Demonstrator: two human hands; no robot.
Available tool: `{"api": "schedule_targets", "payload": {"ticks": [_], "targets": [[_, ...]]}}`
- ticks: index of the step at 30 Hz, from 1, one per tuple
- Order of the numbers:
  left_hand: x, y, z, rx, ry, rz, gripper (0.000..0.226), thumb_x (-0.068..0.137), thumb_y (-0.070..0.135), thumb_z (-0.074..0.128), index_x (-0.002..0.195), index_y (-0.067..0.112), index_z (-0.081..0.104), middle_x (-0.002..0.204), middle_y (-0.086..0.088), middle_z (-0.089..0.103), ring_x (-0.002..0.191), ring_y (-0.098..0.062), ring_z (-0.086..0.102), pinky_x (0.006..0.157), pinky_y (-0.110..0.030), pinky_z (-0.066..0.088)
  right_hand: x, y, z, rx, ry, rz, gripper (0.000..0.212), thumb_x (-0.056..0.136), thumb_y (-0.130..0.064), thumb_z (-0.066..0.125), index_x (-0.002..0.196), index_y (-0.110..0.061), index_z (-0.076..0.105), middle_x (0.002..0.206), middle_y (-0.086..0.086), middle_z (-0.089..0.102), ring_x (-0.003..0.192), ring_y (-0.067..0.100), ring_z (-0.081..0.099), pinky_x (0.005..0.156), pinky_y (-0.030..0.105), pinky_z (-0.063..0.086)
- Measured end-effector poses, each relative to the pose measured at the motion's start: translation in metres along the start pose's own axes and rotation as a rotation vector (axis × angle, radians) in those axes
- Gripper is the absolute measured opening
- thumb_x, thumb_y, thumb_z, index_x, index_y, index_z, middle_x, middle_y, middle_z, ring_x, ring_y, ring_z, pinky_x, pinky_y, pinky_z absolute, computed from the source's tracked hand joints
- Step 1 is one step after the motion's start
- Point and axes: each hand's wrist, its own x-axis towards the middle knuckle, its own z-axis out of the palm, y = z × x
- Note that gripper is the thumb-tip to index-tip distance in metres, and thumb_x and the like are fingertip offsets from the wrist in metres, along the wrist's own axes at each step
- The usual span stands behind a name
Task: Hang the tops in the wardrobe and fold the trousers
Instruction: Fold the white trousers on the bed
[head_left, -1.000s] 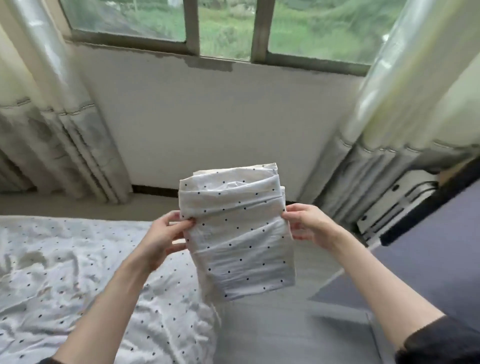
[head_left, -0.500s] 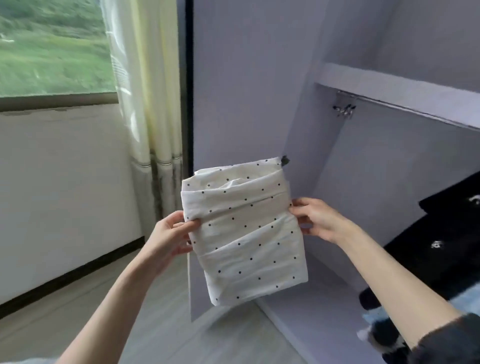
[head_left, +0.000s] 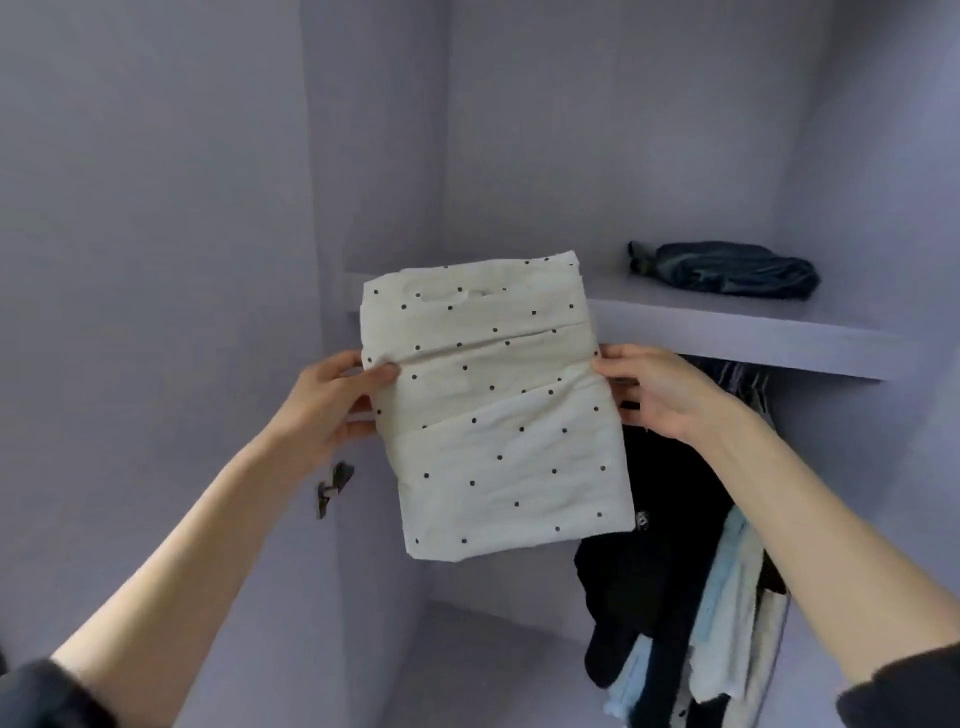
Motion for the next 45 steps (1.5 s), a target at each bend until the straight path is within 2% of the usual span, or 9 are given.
{"api": "schedule_targets", "payload": {"ticks": [7,12,18,24,28,31,34,39,45], "targets": [[0.102,0.072,0.063,0.035,-0.108,0.154,0.008,0.088,0.014,0.063,0.096,0.014,0.063,0.086,-0.001,0.067,0.069,-0.016,0.065,0.058,-0.028,0.058,0.049,-0.075,-0.055,0.029,0.134,-0.099,0.009,0.09,-0.01,0.058,0.094,-0.016,0.062,0.086,0.002,0.062,0.077,0.016,0.057,0.068,0.03,0.047],[0.178,0.112,0.112,0.029,-0.142,0.221,0.008,0.088,0.013,0.063,0.096,0.015,0.063,0.089,-0.002,0.067,0.074,-0.016,0.064,0.053,-0.025,0.055,0.107,-0.124,-0.098,0.032,0.212,-0.143,0.011,0.091,-0.01,0.056,0.083,-0.017,0.059,0.081,0.001,0.06,0.073,0.017,0.057,0.068,0.031,0.047],[0.265,0.124,0.158,0.114,-0.138,0.168,0.008,0.088,0.012,0.062,0.097,0.012,0.062,0.088,-0.004,0.066,0.073,-0.018,0.063,0.051,-0.026,0.053,0.191,-0.148,-0.135,0.034,0.228,-0.097,0.01,0.092,-0.006,0.054,0.082,-0.01,0.055,0.08,0.005,0.057,0.071,0.018,0.055,0.066,0.03,0.047],[0.332,0.079,0.195,0.295,-0.044,0.026,0.013,0.092,0.009,0.058,0.104,0.005,0.056,0.086,-0.008,0.058,0.067,-0.016,0.057,0.051,-0.026,0.051,0.267,-0.115,-0.154,-0.09,0.229,0.069,0.01,0.09,0.0,0.052,0.083,-0.005,0.057,0.081,0.009,0.059,0.071,0.019,0.057,0.068,0.03,0.049],[0.347,0.069,0.205,0.808,-0.243,0.065,0.011,0.095,0.028,0.053,0.091,0.019,0.057,0.095,-0.003,0.058,0.091,-0.02,0.057,0.077,-0.031,0.05,0.284,-0.105,-0.155,-0.338,0.257,-0.01,0.021,0.093,-0.011,0.055,0.113,-0.003,0.055,0.104,0.012,0.058,0.096,0.025,0.058,0.08,0.033,0.052],[0.33,0.075,0.213,0.945,-0.585,0.169,0.032,0.098,0.042,0.04,0.119,0.025,0.057,0.122,0.009,0.057,0.113,-0.007,0.051,0.095,-0.018,0.038,0.272,-0.106,-0.142,-0.619,0.143,-0.213,0.026,0.095,-0.025,0.052,0.11,-0.006,0.062,0.108,0.002,0.059,0.104,0.017,0.057,0.087,0.027,0.045],[0.318,0.078,0.217,1.179,-0.849,0.113,0.056,0.093,0.056,0.035,0.145,0.035,0.028,0.147,0.018,0.028,0.137,-0.002,0.023,0.112,-0.022,0.018,0.249,-0.106,-0.125,-0.845,-0.181,-0.255,0.03,0.094,-0.04,0.051,0.119,-0.029,0.063,0.116,-0.021,0.058,0.11,-0.003,0.05,0.096,0.018,0.037],[0.328,0.071,0.217,1.435,-0.893,0.088,0.066,0.09,0.063,0.033,0.147,0.044,0.007,0.156,0.02,-0.006,0.144,-0.006,-0.005,0.116,-0.033,0.0,0.253,-0.101,-0.118,-1.283,-0.406,-0.097,0.046,0.093,-0.045,0.05,0.138,-0.041,0.041,0.143,-0.021,0.041,0.132,0.001,0.034,0.114,0.029,0.024],[0.367,0.06,0.232,1.628,-0.784,0.217,0.06,0.096,0.056,0.027,0.149,0.038,0.006,0.158,0.011,-0.005,0.145,-0.011,-0.006,0.116,-0.035,-0.002,0.29,-0.097,-0.113,-1.494,-0.337,-0.024,0.053,0.1,-0.036,0.037,0.149,-0.029,0.018,0.156,-0.008,0.019,0.143,0.013,0.018,0.116,0.029,0.015]]}}
